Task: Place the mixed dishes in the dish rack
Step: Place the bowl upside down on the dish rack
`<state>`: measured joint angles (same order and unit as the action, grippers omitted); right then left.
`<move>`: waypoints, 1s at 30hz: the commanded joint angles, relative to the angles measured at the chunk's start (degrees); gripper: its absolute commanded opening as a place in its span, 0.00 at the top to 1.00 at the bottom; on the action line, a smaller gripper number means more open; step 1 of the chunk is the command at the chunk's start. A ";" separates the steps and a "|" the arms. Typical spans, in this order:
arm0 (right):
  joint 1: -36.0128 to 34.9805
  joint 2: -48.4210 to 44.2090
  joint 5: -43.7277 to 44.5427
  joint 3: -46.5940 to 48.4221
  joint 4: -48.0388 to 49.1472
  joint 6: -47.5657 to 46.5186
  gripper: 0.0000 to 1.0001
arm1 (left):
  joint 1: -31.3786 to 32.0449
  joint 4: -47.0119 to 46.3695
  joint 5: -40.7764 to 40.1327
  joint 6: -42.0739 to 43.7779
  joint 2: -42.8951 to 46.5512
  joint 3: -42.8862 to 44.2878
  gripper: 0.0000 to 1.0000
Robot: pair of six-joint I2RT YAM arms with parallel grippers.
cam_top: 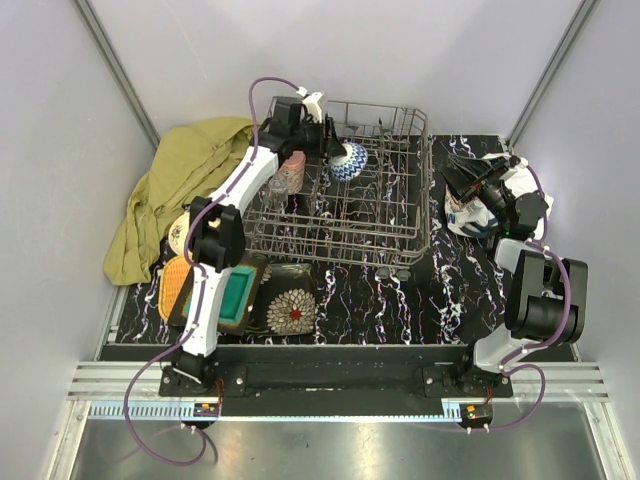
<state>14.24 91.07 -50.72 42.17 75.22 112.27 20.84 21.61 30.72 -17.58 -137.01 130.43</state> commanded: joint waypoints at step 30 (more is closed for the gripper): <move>0.88 0.60 -2.28 0.89 12.67 -0.65 0.50 | 6.58 4.58 -17.62 19.69 0.26 5.45 1.00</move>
<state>14.70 91.79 -51.92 42.17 75.22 112.18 26.37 29.56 15.38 -0.64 -137.01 131.70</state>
